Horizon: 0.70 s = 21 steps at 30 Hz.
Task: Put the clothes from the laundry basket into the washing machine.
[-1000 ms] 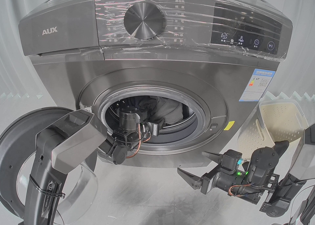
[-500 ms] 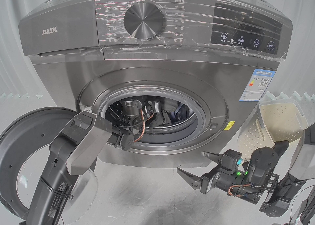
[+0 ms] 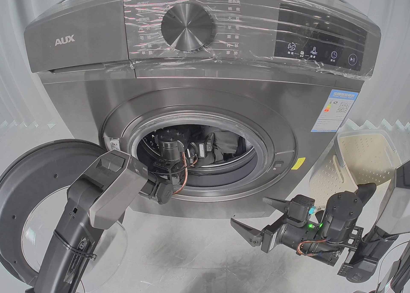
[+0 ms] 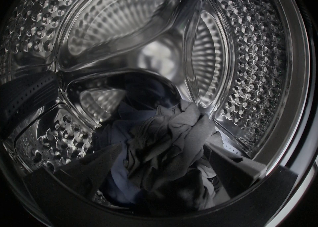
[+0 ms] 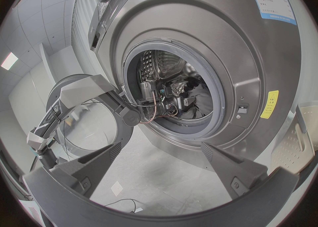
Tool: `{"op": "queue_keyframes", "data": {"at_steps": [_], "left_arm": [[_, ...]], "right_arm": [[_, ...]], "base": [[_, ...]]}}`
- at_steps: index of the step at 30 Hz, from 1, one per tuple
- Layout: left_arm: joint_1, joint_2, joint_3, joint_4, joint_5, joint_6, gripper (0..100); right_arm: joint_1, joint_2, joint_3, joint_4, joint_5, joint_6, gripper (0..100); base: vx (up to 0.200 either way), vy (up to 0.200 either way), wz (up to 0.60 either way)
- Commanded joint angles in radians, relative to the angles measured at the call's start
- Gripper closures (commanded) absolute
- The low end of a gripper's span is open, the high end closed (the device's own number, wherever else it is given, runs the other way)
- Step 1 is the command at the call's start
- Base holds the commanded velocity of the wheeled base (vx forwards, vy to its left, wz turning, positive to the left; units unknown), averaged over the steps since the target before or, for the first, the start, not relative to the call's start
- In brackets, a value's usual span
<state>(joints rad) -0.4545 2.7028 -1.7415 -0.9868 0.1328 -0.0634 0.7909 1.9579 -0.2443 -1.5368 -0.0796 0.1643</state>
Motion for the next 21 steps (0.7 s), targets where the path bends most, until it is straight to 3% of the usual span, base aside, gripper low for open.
{"op": "queue_keyframes", "data": {"at_steps": [1, 3, 10, 15, 21], "left_arm": [[-0.012, -0.072, 0.105, -0.018, -0.004, -0.003, 0], [-0.026, -0.146, 0.24, -0.049, -0.022, -0.003, 0], [-0.055, -0.265, 0.456, -0.107, -0.027, 0.001, 0], [-0.11, -0.37, 0.691, -0.171, -0.061, 0.007, 0], [-0.216, -0.488, 0.924, -0.279, -0.055, -0.003, 0]], "right_arm": [[-0.002, 0.001, 0.0, 0.0, 0.0, 0.0, 0], [-0.001, 0.001, 0.0, 0.0, 0.0, 0.0, 0], [0.001, 0.001, 0.003, 0.0, 0.0, 0.0, 0], [-0.004, -0.001, 0.006, 0.006, 0.0, 0.003, 0], [-0.018, -0.02, 0.025, 0.001, 0.003, 0.001, 0]], "base": [[0.0, 0.0, 0.0], [0.0, 0.0, 0.0], [0.0, 0.0, 0.0], [0.0, 0.0, 0.0], [0.0, 0.0, 0.0]]}}
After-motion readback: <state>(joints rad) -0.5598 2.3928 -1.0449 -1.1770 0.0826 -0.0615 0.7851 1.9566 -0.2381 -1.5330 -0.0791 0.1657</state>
